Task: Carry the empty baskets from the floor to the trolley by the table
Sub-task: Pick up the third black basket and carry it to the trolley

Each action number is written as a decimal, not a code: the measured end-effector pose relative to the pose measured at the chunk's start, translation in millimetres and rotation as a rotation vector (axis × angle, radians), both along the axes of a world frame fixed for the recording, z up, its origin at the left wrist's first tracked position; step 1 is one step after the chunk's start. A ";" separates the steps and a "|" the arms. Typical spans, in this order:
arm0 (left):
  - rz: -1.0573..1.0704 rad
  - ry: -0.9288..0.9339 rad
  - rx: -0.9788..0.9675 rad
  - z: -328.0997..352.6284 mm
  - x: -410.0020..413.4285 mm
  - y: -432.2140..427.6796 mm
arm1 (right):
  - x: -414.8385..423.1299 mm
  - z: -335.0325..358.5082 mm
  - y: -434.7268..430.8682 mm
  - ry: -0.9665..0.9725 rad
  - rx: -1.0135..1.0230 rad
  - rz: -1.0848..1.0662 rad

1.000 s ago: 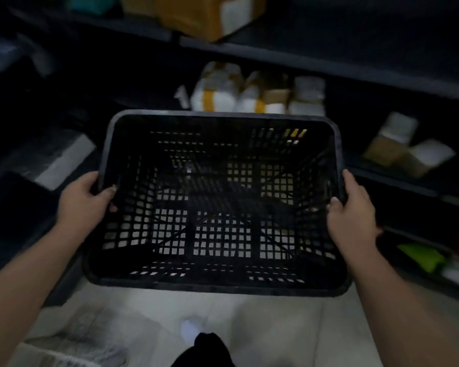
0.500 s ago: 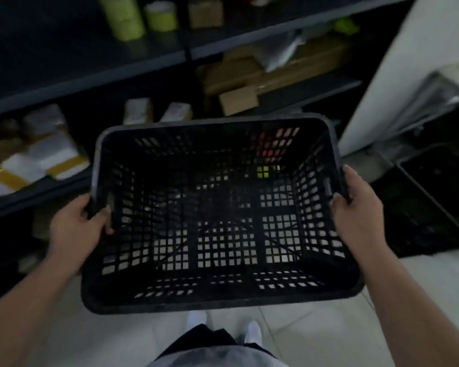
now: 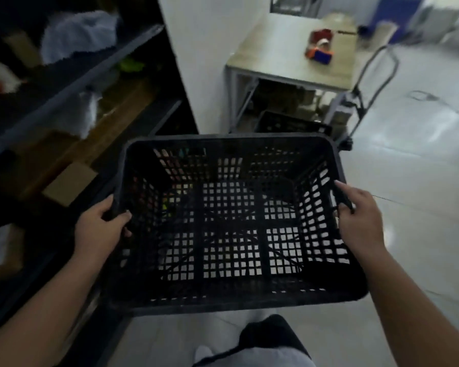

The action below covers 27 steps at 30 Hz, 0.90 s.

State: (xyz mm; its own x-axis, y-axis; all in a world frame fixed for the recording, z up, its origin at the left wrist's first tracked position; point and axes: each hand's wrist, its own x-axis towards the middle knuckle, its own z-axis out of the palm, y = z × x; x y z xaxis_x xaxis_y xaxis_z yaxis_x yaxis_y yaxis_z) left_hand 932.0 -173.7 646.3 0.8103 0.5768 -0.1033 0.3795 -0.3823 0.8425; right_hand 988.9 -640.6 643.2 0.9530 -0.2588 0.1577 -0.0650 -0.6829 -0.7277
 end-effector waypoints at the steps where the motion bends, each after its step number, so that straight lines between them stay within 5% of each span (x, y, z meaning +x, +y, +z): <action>1: -0.017 -0.008 0.003 2.9 16.6 -7.6 | 1.9 -1.3 -10.1 0.004 0.015 -0.022; 15: -0.305 -0.023 -0.053 10.3 281.3 -204.9 | 151.6 -18.7 -203.6 -0.020 0.114 -0.267; 27: -0.370 0.010 0.023 -43.8 523.9 -266.7 | 353.5 -69.3 -262.4 0.043 0.110 -0.334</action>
